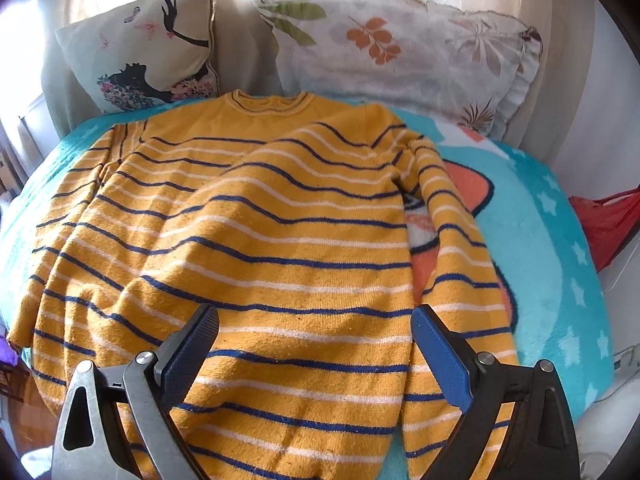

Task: Fold small clothes

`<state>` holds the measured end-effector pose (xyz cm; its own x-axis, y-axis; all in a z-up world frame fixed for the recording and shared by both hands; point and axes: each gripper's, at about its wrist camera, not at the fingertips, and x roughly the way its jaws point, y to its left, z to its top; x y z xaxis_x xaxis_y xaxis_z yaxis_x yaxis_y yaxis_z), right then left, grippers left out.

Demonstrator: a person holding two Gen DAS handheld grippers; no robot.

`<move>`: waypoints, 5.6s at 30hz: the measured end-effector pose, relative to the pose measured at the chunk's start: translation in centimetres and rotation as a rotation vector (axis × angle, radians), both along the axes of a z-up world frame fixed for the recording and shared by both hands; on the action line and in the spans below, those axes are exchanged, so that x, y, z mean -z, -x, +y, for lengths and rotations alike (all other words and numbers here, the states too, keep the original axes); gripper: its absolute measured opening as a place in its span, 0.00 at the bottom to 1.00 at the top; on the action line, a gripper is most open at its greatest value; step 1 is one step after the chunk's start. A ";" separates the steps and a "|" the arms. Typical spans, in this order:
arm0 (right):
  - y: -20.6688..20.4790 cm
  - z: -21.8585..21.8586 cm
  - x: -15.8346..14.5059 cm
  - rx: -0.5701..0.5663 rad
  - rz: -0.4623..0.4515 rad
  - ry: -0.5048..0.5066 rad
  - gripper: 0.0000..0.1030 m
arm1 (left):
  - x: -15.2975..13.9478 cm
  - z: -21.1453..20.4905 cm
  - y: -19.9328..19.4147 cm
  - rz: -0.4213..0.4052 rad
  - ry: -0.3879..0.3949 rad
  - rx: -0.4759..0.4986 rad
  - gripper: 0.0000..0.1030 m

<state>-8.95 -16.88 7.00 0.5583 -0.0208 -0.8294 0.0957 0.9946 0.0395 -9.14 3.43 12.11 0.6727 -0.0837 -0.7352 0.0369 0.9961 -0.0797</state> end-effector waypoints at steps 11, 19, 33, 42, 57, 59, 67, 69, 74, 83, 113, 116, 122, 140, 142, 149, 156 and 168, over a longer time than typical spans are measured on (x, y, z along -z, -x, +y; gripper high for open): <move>-2.5 2.8 0.3 0.040 0.013 -0.014 0.95 | 1.4 6.5 -3.5 0.100 0.006 -0.098 0.98; -4.8 7.3 0.4 0.003 0.025 0.000 0.95 | 1.5 5.5 -5.2 0.111 -0.086 0.029 0.98; -5.8 8.8 1.5 0.017 0.110 0.098 0.95 | 3.8 6.5 -8.1 0.194 -0.057 0.083 0.98; -6.4 10.7 1.6 -0.008 0.120 0.143 0.95 | 4.4 7.2 -9.3 0.217 -0.056 0.104 0.98; -6.7 12.4 1.7 0.013 0.122 0.131 0.95 | 8.3 15.8 -12.5 0.348 0.107 -0.058 0.98; -6.7 12.6 1.7 0.013 0.125 0.138 0.95 | 9.2 15.8 -12.7 0.369 0.151 -0.036 0.95; -6.4 12.0 2.2 0.052 0.159 0.151 0.95 | 9.8 14.6 -14.0 0.401 0.183 0.061 0.06; -6.3 11.4 2.1 0.070 0.159 0.150 0.95 | 9.4 16.4 -14.9 0.380 0.152 0.000 0.06; -6.5 10.3 1.7 0.113 0.150 0.144 0.95 | 8.8 21.4 -16.9 0.341 0.112 -0.145 0.07; -6.7 17.7 -2.2 -0.349 0.075 -0.115 0.93 | 6.4 22.2 -15.3 0.278 0.086 -0.128 0.14; -2.4 2.3 -2.1 -0.079 0.152 -0.153 0.48 | 2.3 18.5 -10.0 0.229 0.138 -0.089 0.42; 1.3 -6.5 -1.9 0.152 0.162 -0.034 0.64 | 2.4 16.7 -9.6 0.238 0.137 -0.077 0.42; 4.7 -14.4 2.4 0.289 0.283 0.016 0.69 | 2.8 11.8 -8.9 0.280 0.157 -0.020 0.43; 5.8 -24.4 -3.0 0.406 0.099 -0.064 0.46 | 3.0 6.9 -5.3 0.267 0.139 -0.050 0.46; 4.7 -21.4 -1.5 0.253 0.097 -0.294 0.56 | 3.0 6.7 -5.0 0.268 0.135 -0.054 0.46; 1.6 -14.6 3.8 0.059 0.246 -0.443 0.08 | 2.4 7.5 -4.1 0.255 0.121 -0.100 0.50; 5.2 -18.6 2.8 0.145 0.250 -0.331 0.04 | 1.9 11.3 -4.0 0.227 0.133 -0.220 0.51; 6.7 -18.4 -0.6 0.135 0.195 -0.262 0.12 | 3.3 16.8 -2.6 0.250 0.131 -0.337 0.53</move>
<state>-15.66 -35.31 7.59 0.3960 0.1446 -0.9068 0.2560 0.9310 0.2602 -6.50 20.28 8.78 0.4809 0.0063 -0.8767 -0.3247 0.9301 -0.1715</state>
